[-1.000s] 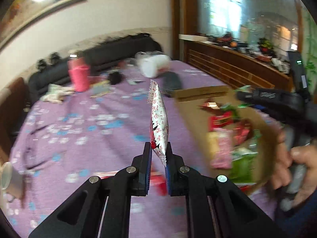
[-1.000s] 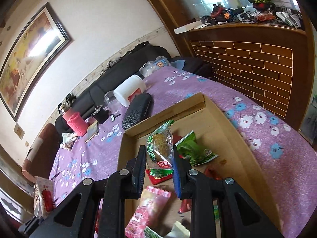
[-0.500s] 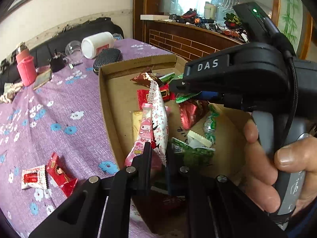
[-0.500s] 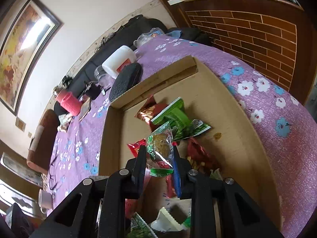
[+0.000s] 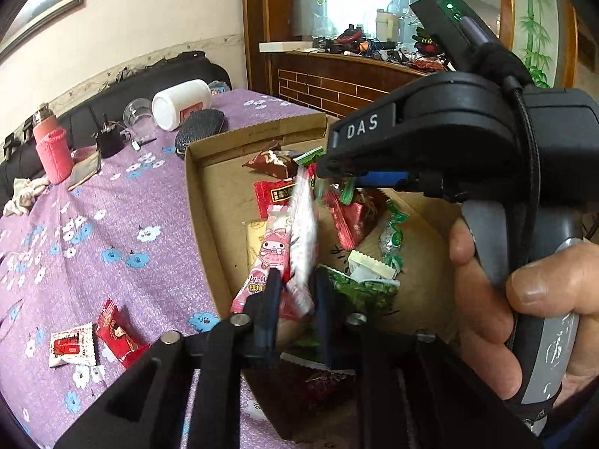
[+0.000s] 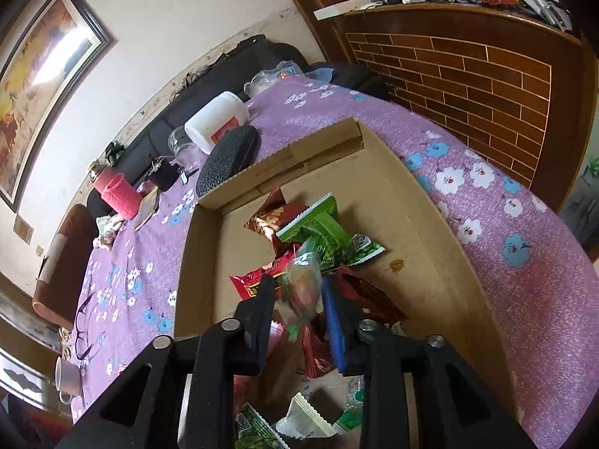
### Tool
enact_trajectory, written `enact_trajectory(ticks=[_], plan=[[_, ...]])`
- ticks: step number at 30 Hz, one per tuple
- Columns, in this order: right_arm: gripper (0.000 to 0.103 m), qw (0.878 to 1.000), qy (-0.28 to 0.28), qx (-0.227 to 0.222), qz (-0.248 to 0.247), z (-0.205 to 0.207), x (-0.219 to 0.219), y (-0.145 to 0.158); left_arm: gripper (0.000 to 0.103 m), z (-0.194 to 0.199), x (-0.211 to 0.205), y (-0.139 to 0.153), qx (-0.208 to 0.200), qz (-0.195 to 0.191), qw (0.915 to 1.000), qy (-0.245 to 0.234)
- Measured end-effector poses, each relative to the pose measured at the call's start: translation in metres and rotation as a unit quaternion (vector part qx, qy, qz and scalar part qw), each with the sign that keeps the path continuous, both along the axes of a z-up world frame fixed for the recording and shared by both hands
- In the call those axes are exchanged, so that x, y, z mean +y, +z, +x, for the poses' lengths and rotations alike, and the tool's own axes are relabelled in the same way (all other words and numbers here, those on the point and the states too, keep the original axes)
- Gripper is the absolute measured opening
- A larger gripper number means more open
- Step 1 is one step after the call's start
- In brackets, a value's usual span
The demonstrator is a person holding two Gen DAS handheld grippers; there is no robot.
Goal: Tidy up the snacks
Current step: 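Open both grippers to drop the snacks into the tray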
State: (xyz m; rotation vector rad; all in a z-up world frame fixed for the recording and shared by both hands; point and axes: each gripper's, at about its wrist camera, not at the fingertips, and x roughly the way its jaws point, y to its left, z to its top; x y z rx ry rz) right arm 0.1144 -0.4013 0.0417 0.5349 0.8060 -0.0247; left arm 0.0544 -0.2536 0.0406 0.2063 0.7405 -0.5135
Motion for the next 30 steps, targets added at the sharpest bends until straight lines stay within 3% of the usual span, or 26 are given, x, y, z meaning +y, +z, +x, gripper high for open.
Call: enact_trajectory(ticks=[3,9,30], plan=[[0.041,1.0,-0.011,-0.006,0.001,-0.003,-0.004,0.002,0.036,-0.002,0.001,0.002,-0.005,-0.005,1.0,-0.001],[0.041,0.999,-0.028,-0.019,0.003,-0.005,-0.008,0.007,0.04,-0.003,0.002,0.006,-0.008,-0.014,0.9998,-0.006],[0.041,0.999,-0.032,-0.03,-0.001,-0.009,-0.008,0.011,0.044,0.0,0.014,0.017,-0.007,-0.032,0.9994,0.014]])
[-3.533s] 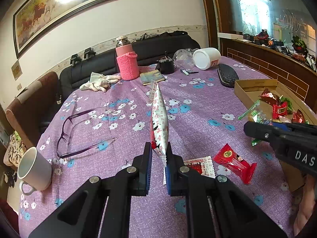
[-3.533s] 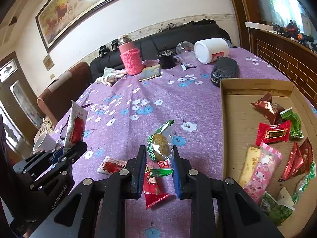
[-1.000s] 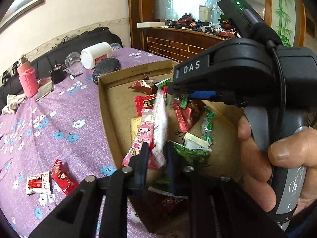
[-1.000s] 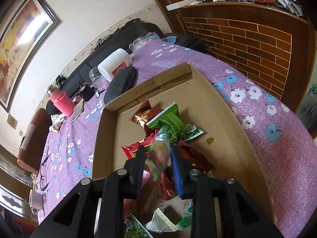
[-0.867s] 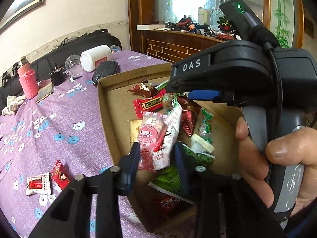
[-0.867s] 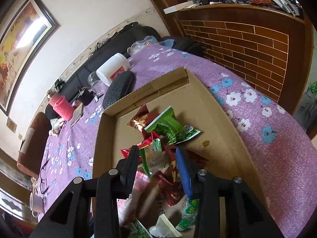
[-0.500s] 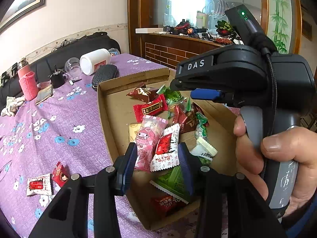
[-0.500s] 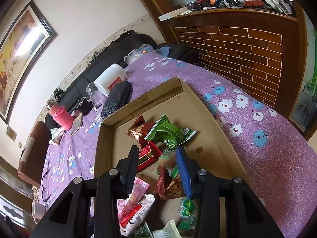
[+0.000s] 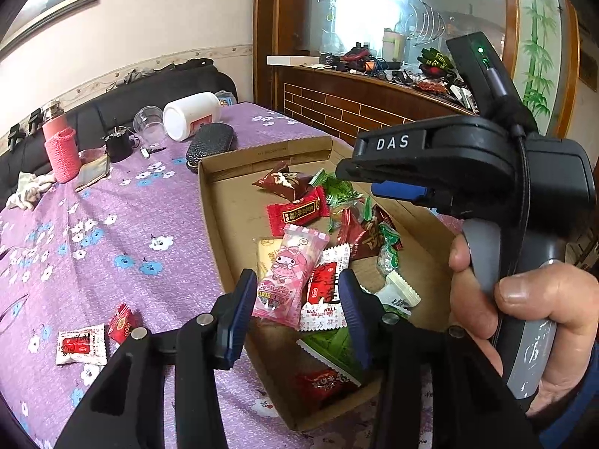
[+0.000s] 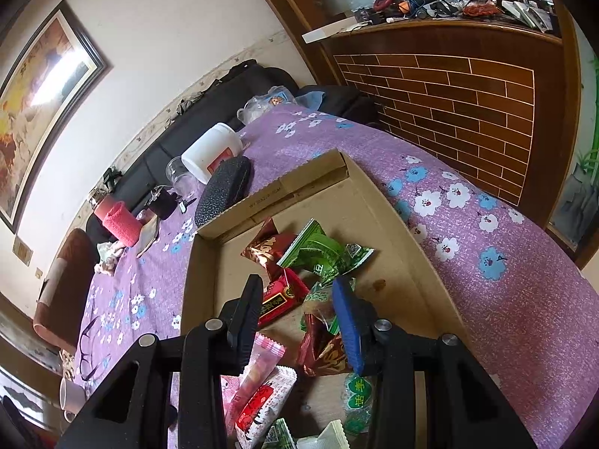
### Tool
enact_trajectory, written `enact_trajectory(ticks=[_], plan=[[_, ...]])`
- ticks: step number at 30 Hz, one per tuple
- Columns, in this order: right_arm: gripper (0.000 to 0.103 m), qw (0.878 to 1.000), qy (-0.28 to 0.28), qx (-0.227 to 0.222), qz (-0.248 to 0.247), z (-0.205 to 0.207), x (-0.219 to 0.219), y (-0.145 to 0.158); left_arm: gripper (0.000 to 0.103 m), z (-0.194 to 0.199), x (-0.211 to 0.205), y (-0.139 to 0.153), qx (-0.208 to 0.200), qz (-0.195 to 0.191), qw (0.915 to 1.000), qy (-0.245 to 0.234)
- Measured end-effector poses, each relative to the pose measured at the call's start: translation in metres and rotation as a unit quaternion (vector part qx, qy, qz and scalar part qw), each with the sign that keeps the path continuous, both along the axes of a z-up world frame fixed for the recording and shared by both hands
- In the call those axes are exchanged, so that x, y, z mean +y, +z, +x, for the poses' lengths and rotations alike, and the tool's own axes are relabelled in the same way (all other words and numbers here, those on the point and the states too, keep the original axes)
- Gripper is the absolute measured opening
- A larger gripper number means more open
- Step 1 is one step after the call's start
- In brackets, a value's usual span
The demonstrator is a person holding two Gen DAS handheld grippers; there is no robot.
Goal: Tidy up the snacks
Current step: 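Open both grippers to drop the snacks into the tray, then move both grippers back toward the remaining snacks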
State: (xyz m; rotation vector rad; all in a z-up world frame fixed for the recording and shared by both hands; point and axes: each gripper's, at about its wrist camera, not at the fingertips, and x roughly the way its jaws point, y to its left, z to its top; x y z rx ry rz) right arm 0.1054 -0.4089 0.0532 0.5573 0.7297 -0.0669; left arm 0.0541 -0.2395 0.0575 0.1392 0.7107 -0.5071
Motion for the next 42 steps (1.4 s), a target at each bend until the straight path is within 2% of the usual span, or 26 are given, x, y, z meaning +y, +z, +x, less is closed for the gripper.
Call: enact_trajectory(ticks=[9,20,26,29,32,35,37,40,42], plan=[[0.041,1.0,0.012,-0.005,-0.016,0.001,0.01,0.001,0.048,0.004,0.01,0.015,0.014,0.0,0.9998,0.016],[0.041,0.999,0.03,-0.01,-0.024,0.002,0.018,0.001,0.055,0.007,0.056,0.029,0.016,0.014,0.9985,0.051],[0.041,0.999,0.042,-0.017,-0.03,0.002,0.025,0.002,0.057,0.02,0.12,0.021,0.031,0.03,0.9965,0.072],[0.041,0.998,0.05,-0.016,-0.034,0.002,0.031,0.002,0.057,0.042,0.164,0.011,0.063,0.008,0.992,0.109],[0.041,0.998,0.054,-0.017,-0.04,0.002,0.035,0.002,0.057,0.066,0.197,-0.008,0.095,-0.018,0.9838,0.151],[0.041,0.997,0.058,-0.016,-0.042,0.002,0.038,0.001,0.057,0.082,0.205,-0.029,0.127,-0.035,0.9786,0.158],[0.041,0.997,0.063,-0.016,-0.043,0.003,0.04,0.001,0.057,0.086,0.202,-0.037,0.135,-0.034,0.9779,0.156],[0.041,0.996,0.07,-0.019,-0.047,0.002,0.044,0.003,0.056,0.083,0.192,-0.041,0.134,-0.021,0.9813,0.137],[0.041,0.996,0.077,-0.023,-0.042,0.001,0.046,0.004,0.056,0.08,0.186,-0.043,0.141,0.001,0.9824,0.123]])
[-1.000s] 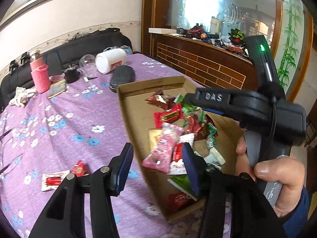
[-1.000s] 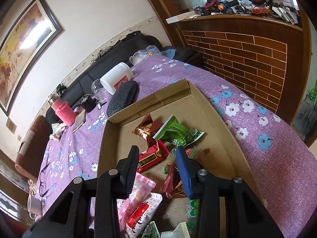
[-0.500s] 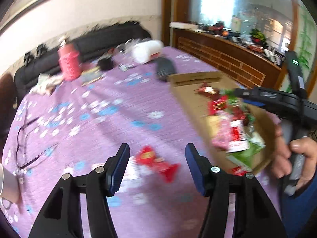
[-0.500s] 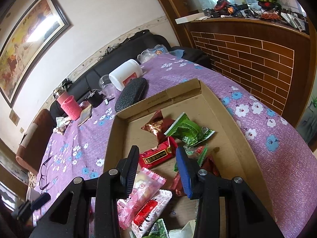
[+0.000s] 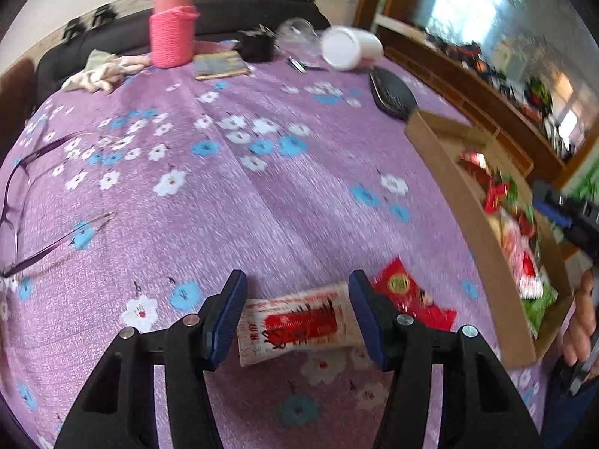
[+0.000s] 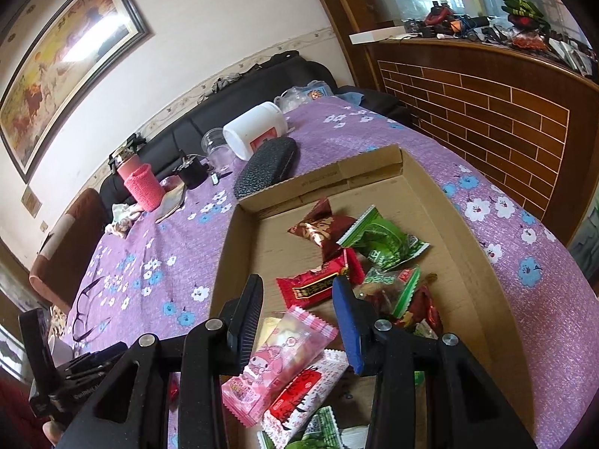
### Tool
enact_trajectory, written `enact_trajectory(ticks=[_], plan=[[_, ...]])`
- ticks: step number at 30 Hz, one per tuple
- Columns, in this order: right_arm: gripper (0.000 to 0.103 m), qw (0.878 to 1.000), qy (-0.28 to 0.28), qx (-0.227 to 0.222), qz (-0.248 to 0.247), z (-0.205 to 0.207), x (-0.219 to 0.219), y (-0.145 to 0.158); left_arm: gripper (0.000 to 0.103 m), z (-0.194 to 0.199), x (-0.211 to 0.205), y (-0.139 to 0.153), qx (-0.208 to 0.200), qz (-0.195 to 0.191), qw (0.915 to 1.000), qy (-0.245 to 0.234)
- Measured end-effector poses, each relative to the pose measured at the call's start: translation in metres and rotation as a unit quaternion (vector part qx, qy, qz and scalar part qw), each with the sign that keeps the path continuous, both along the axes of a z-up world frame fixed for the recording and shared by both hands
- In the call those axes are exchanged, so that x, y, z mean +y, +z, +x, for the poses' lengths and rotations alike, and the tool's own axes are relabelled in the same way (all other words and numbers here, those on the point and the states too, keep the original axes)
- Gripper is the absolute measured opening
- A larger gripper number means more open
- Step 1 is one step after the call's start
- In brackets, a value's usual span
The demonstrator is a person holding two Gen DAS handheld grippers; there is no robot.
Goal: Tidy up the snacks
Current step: 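Lower the left gripper over a white packet with red print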
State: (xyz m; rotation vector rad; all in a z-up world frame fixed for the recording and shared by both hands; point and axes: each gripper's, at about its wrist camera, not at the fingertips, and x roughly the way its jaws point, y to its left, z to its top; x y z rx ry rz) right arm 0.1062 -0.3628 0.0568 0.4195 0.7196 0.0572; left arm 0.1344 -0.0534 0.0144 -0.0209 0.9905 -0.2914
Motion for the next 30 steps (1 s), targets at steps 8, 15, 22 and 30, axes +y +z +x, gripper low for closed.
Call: enact_trajectory(ticks=[8,15,22,30], plan=[[0.041,0.997,0.064,-0.028,0.011,-0.009,0.026,0.008,0.056,-0.032,-0.018,0.004,0.005,0.069,0.9923,-0.103],[0.041,0.982,0.182,-0.044,-0.031,-0.02,0.092,0.009,0.056,-0.036,-0.024,-0.001,-0.001,0.111,0.9859,-0.125],[0.042,0.962,0.261,-0.037,-0.074,-0.031,0.139,-0.004,0.035,-0.032,-0.013,0.0,0.005,0.102,0.9884,-0.112],[0.042,0.957,0.268,0.014,-0.11,-0.027,0.161,-0.017,0.041,-0.026,-0.001,0.008,0.008,0.098,0.9929,-0.067]])
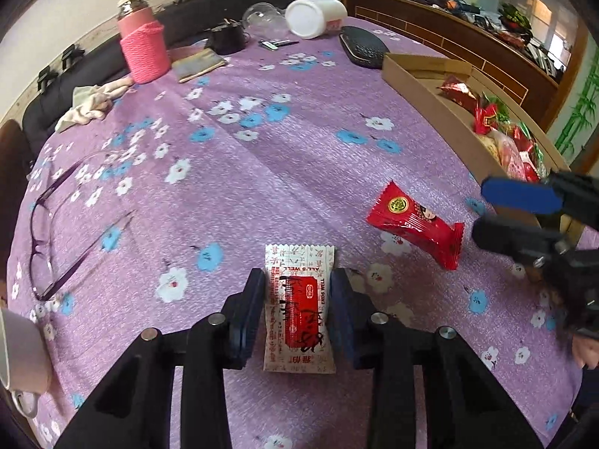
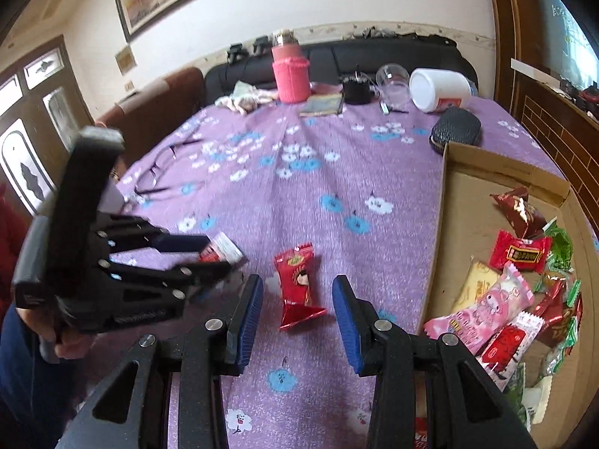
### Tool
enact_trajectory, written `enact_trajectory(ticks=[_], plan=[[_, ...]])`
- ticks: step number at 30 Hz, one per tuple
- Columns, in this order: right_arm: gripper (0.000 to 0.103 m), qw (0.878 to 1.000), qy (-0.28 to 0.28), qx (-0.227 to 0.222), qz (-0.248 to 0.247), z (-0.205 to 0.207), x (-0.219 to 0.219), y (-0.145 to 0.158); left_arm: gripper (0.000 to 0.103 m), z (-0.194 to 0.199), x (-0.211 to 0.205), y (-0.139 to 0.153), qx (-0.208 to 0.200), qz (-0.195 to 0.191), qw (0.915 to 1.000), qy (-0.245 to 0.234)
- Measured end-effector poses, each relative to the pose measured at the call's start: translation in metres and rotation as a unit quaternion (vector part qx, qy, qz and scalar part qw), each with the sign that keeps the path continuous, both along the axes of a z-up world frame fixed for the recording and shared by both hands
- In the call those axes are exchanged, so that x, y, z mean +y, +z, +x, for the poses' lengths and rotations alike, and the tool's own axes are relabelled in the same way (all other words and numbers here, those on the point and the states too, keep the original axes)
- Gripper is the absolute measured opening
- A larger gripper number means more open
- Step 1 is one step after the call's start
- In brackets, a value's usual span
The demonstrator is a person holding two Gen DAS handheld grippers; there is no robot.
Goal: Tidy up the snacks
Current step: 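Lower the left gripper over a white packet with red print, then grasp the white packet with the left gripper while the right grasps a red candy packet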
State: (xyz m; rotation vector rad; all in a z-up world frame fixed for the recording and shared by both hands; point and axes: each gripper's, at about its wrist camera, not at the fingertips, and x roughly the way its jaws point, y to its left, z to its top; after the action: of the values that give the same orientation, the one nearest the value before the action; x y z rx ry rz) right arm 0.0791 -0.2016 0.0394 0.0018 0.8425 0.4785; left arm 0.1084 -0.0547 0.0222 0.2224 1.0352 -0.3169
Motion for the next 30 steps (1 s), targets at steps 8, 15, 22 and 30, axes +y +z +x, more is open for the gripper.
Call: enact_trajectory(ticks=[8,15,22,30], plan=[[0.041,0.995,0.002,0.026,-0.1,0.016,0.032,-0.014,0.058,-0.012,-0.009,-0.002,0.003,0.047,0.9984,-0.031],[0.026,0.994,-0.014,0.04,-0.103,0.03,0.033,-0.03,0.032,-0.006,-0.001,-0.006,0.011,0.033,0.9993,-0.015],[0.02,0.997,-0.023,0.019,-0.067,0.025,0.028,-0.028,0.031,-0.002,-0.012,-0.007,-0.034,0.028,0.9988,0.024],[0.02,0.998,-0.058,-0.012,-0.015,0.023,0.005,-0.007,0.031,0.002,-0.018,-0.003,-0.071,0.012,0.994,0.082]])
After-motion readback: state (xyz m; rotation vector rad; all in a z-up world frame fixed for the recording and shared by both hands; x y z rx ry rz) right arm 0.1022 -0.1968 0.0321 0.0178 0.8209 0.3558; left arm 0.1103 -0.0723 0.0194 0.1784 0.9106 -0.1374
